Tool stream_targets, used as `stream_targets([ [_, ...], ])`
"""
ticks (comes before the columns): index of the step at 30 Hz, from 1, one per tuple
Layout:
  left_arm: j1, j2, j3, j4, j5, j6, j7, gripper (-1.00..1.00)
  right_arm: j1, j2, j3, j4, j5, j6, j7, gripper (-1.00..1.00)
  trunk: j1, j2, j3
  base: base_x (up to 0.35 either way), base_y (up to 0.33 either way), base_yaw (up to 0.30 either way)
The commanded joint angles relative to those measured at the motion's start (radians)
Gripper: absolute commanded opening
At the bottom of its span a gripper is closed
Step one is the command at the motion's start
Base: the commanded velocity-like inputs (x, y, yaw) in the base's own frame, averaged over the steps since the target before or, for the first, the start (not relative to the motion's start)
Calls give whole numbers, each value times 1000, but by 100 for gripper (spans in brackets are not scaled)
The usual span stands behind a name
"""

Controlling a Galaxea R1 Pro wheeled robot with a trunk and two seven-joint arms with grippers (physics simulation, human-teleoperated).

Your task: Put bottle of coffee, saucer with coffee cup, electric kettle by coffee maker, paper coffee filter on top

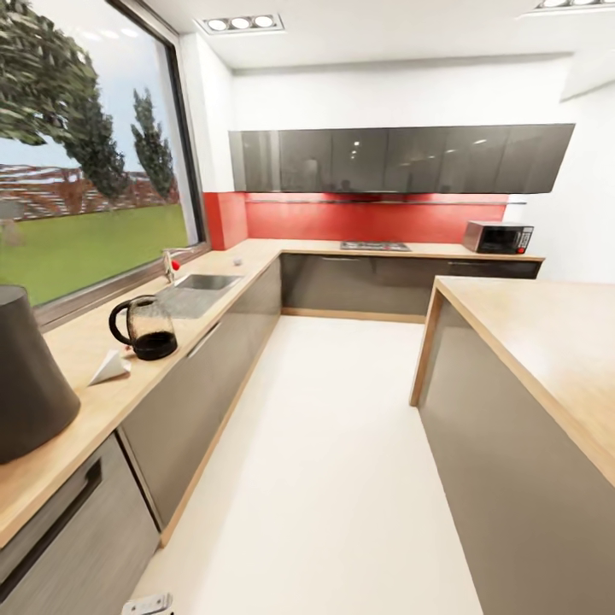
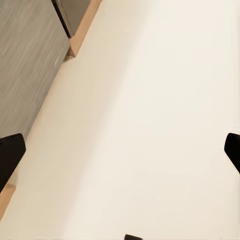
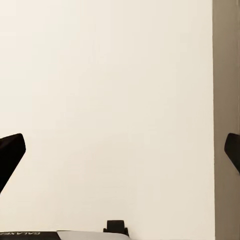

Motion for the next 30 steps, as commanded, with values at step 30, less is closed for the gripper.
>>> stream_targets([
  [30,-1,0,2,1,5,-3,0,100,-1,0,0,-1,-1,-4,0,100,1,-2,-2,338,-39,0],
])
